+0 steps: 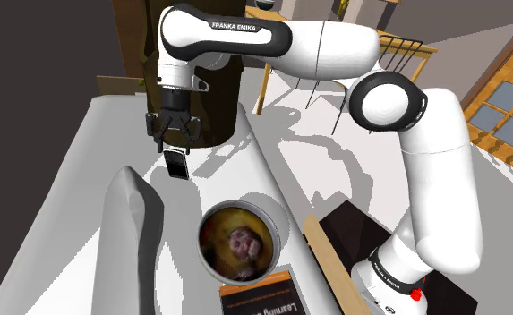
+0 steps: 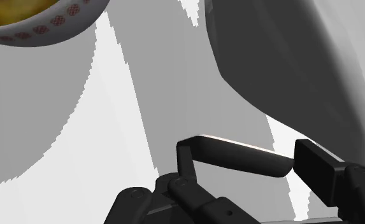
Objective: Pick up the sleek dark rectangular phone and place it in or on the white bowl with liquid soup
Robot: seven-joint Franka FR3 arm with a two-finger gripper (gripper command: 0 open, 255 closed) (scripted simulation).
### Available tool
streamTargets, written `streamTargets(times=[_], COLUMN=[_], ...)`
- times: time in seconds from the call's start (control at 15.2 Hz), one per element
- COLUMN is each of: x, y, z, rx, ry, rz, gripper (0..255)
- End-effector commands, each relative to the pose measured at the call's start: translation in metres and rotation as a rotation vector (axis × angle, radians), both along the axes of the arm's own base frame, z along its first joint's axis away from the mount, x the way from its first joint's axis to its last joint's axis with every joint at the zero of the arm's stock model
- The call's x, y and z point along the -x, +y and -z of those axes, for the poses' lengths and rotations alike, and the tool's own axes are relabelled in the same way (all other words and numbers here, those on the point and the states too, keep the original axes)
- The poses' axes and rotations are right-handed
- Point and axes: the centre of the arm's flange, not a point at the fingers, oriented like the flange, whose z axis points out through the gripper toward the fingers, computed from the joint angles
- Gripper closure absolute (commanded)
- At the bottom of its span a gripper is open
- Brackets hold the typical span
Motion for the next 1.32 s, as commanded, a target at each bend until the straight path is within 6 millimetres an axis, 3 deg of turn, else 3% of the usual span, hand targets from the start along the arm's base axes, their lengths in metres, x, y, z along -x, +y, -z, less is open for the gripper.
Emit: streamTargets(times=[0.0, 0.13, 1.25], x=[0.000, 0.000, 0.221], y=[0.000, 0.000, -0.039], z=[-0.010, -0.020, -0.025], rx=[0.000, 0.000, 0.000], ry=[0.000, 0.000, 0.000], rz=[0.000, 0.000, 0.000], gripper=[255, 255, 255])
